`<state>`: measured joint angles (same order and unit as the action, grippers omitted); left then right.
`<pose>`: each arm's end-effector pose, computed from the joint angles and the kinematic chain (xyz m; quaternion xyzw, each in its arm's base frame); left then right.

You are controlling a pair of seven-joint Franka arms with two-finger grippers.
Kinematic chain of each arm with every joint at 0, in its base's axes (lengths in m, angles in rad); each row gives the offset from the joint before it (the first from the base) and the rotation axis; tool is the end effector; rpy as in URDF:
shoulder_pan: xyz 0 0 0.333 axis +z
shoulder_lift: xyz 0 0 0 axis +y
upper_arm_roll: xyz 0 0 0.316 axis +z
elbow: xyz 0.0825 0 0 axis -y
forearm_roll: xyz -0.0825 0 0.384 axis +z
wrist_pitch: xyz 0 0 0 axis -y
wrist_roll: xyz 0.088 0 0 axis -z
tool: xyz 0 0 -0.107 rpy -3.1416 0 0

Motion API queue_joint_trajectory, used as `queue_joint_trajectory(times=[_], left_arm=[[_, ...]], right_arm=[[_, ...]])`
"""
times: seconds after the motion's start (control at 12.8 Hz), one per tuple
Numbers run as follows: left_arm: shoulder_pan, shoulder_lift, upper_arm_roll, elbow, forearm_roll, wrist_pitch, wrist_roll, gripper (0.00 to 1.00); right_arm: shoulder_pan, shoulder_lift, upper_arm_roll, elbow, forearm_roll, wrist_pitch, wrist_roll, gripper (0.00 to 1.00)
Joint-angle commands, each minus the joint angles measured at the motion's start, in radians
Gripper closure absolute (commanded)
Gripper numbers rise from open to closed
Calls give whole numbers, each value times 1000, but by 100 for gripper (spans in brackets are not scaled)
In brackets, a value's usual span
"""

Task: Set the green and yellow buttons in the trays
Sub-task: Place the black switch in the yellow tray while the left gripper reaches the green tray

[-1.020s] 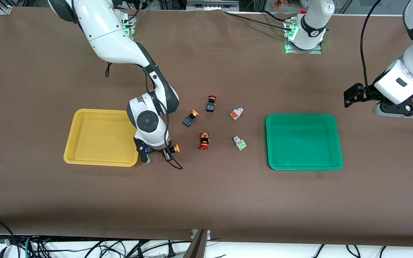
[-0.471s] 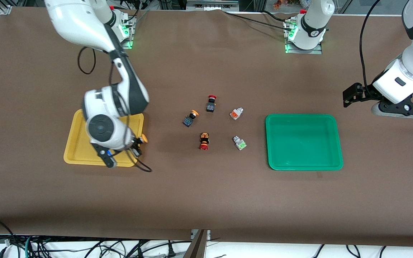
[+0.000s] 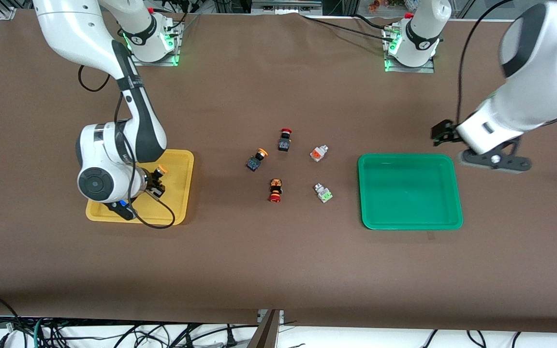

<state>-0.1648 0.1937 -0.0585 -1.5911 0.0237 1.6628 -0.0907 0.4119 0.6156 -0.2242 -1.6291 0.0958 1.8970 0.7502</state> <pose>0.5948 -0.1300 0.5095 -0.9958 0.0677 0.0591 0.0155 0.6331 0.1424 0.2454 0.9434 -0.2867 -0.1358 0.0964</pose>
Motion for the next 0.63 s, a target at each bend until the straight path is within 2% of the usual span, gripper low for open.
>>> queue_joint_trajectory(times=[0.0, 0.08, 0.16, 0.24, 0.39, 0.55], left_arm=[[-105, 52, 3, 33, 5, 61, -274, 0], [-142, 71, 3, 33, 22, 74, -373, 0], [-142, 113, 3, 33, 7, 119, -435, 0], [-148, 145, 3, 33, 2, 188, -469, 0], [-160, 251, 3, 34, -25, 331, -634, 0], [-231, 343, 3, 33, -28, 518, -845, 0]], right_arm=[[-10, -42, -1, -98, 13, 36, -135, 100], [-18, -43, -1, -107, 16, 34, -185, 89], [-27, -43, -1, -104, 16, 24, -210, 58], [-25, -45, 0, -98, 16, 19, -201, 1], [-16, -45, 3, -71, 15, -8, -196, 0], [-15, -45, 8, -2, 15, -93, -198, 0]])
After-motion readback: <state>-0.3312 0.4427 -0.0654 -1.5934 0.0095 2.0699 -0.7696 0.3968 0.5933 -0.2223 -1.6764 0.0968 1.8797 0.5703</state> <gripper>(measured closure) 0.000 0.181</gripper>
